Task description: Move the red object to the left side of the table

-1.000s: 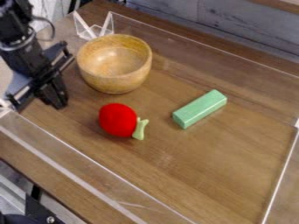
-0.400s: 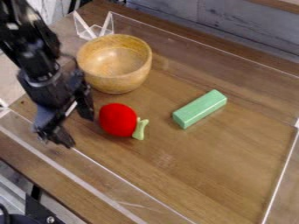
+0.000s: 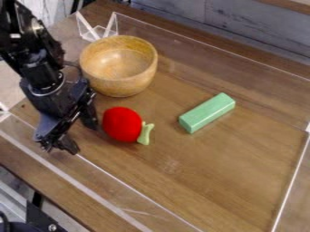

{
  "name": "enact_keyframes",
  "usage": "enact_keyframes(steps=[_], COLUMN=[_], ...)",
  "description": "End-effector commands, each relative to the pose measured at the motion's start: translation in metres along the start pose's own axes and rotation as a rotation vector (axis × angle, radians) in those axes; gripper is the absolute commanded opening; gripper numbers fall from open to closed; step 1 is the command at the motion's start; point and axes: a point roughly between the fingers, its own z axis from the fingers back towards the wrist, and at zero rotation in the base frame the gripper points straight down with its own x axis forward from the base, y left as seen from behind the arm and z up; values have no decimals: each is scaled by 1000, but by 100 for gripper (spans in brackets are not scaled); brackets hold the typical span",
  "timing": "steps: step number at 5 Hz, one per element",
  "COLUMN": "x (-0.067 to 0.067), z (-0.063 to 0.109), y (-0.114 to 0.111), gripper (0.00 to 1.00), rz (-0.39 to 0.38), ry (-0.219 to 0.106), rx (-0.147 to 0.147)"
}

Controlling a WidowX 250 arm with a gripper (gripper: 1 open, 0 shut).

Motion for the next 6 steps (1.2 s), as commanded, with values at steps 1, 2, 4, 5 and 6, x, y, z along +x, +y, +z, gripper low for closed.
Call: enact_keyframes(steps=[1,2,4,5,6], x=[6,8,23,25,33], z=[6,10,19,14,15], y=[-5,-10,-16,-18,-19], gripper=[0,100,0,100,0], rz=[-31,-59,-91,-113,-130], ry=[-5,-2,2,9,13], rx=[-12,-9,-6,2,4])
